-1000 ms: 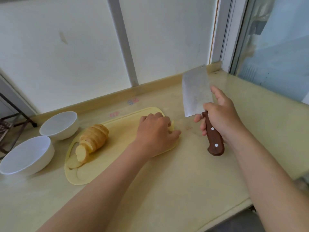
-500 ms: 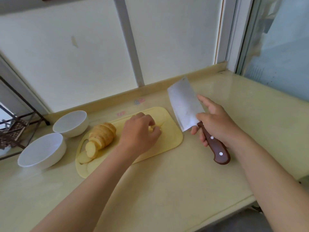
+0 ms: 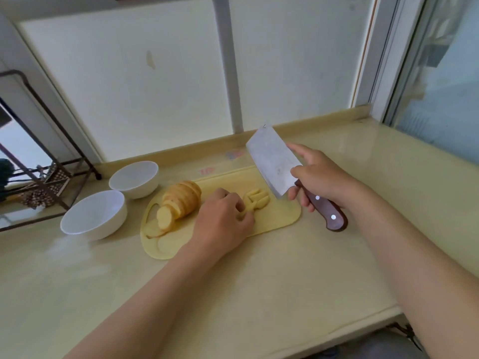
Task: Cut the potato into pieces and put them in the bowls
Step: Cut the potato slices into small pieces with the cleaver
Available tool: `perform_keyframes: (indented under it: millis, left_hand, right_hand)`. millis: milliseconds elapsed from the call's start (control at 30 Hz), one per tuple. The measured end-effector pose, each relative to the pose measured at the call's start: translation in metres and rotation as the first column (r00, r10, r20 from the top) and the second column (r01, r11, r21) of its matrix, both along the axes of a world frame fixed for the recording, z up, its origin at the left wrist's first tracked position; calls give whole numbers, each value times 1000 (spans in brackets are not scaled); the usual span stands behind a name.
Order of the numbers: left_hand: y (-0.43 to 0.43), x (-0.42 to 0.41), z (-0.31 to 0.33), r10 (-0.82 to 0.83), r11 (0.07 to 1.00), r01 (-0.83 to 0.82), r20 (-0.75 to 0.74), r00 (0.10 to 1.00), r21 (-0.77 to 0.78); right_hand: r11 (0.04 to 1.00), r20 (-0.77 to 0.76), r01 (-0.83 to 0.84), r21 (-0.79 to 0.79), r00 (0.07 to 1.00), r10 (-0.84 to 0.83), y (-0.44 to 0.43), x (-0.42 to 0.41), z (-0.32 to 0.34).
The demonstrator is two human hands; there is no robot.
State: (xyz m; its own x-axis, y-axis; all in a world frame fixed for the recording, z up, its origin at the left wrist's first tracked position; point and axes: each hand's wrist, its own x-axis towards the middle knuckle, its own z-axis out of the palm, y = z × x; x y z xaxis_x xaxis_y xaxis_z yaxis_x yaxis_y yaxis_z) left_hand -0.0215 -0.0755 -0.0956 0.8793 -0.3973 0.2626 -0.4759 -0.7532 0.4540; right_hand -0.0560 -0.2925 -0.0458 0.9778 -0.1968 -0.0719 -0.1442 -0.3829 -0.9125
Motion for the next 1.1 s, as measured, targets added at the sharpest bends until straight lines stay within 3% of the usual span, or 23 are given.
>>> perform_keyframes:
  millis: [133, 267, 600, 767, 1100]
  left_hand:
    - [1, -1, 1, -81, 992, 80, -7, 997, -94]
    - [-14, -4, -1, -145, 988, 147, 37, 989, -52]
    - [-24, 13, 4, -33, 997, 35, -26, 999, 69]
    - [-7, 19, 8, -34, 999, 35, -140, 990, 7]
    - [-3, 23, 7, -43, 999, 44, -71, 997, 7]
  right_hand:
    - [997, 27, 11, 78, 1000, -13, -8, 18, -1]
    - [994, 35, 7, 106, 999, -11, -10, 22, -10]
    - [996, 32, -26, 81, 999, 24, -14, 18, -18]
    - [995, 41, -38, 93, 999, 34, -14, 15, -16]
    - [995, 53, -19, 96, 998, 14, -15, 14, -15]
